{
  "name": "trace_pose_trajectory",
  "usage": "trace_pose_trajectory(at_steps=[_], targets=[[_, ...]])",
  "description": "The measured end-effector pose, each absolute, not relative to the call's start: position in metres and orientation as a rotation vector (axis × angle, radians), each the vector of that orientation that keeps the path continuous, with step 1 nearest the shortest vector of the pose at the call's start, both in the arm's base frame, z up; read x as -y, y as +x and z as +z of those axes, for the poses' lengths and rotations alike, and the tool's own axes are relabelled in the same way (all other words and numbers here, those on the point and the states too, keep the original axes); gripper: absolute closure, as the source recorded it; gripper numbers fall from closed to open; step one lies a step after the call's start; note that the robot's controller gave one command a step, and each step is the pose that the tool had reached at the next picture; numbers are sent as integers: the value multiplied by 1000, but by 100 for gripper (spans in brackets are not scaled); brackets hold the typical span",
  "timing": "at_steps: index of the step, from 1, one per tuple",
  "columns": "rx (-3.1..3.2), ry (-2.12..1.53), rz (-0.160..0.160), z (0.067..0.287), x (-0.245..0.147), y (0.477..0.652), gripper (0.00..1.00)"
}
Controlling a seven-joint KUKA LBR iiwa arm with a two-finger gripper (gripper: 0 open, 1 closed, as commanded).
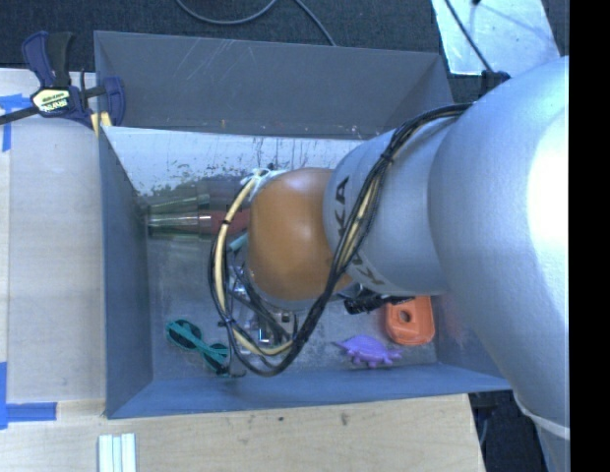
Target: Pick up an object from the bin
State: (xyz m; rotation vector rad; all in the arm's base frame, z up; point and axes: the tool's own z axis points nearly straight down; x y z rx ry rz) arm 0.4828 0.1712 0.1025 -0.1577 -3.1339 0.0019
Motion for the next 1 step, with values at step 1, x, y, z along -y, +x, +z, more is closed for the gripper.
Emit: trace_pose_trajectory(at_steps=[1], targets=[[3148,-2,-4,121,-210,485,0]])
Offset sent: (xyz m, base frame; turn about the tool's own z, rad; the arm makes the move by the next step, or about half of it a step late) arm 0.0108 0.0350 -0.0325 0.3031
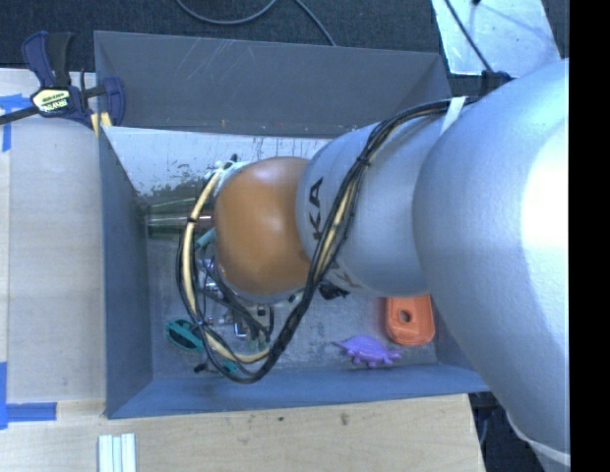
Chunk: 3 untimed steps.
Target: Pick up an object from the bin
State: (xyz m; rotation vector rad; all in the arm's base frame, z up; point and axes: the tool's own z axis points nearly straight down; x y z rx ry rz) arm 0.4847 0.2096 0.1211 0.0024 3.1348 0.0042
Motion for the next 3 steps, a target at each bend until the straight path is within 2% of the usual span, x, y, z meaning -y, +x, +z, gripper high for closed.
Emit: trace_pose_trajectory(at_steps=[1,2,3], targets=[[-3094,545,-1,85,-206,492,0],[-3118,318,6,71,-200,493,100],[-3118,319,6,71,-199,493,100]])
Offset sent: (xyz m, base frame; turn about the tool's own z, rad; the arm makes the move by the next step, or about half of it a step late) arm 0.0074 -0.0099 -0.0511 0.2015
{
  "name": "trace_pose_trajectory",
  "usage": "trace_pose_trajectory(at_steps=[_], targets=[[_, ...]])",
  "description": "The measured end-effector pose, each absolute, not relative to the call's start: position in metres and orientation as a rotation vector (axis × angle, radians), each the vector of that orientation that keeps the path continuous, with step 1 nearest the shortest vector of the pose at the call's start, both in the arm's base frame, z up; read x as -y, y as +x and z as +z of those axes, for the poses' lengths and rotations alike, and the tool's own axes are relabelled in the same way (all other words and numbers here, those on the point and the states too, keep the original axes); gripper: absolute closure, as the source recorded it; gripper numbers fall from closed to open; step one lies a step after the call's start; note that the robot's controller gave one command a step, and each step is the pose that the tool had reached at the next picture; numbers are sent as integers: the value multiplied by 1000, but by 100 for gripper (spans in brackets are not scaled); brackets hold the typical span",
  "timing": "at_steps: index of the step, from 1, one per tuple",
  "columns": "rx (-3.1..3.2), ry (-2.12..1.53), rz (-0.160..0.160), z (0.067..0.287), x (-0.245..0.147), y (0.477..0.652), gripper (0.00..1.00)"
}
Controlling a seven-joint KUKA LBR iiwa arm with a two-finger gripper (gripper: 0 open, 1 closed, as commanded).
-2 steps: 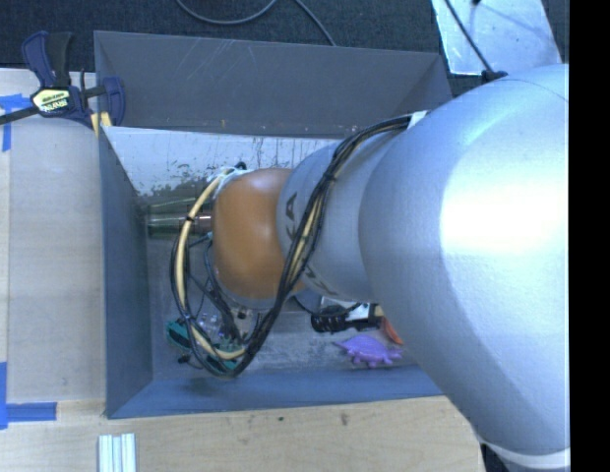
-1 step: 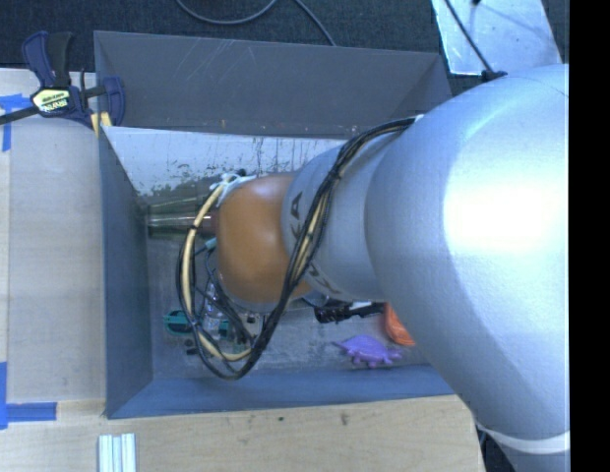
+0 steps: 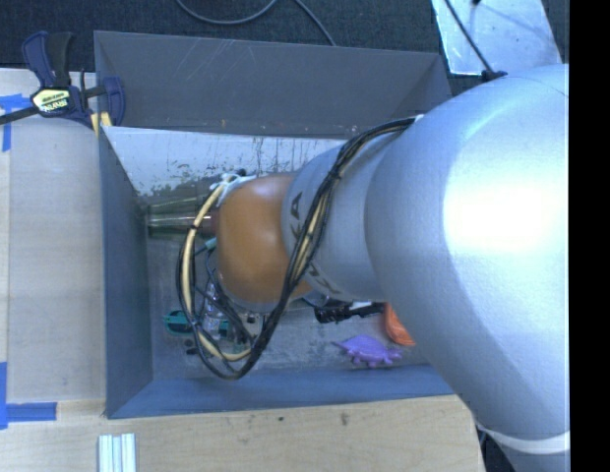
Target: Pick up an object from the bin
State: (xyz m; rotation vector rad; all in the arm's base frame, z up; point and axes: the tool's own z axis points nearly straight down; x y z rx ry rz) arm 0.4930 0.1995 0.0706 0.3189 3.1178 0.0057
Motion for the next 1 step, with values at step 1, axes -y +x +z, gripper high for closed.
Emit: trace_pose_trajectory(at_steps=[1], targets=[[-3118,319,5,73,-199,492,100]])
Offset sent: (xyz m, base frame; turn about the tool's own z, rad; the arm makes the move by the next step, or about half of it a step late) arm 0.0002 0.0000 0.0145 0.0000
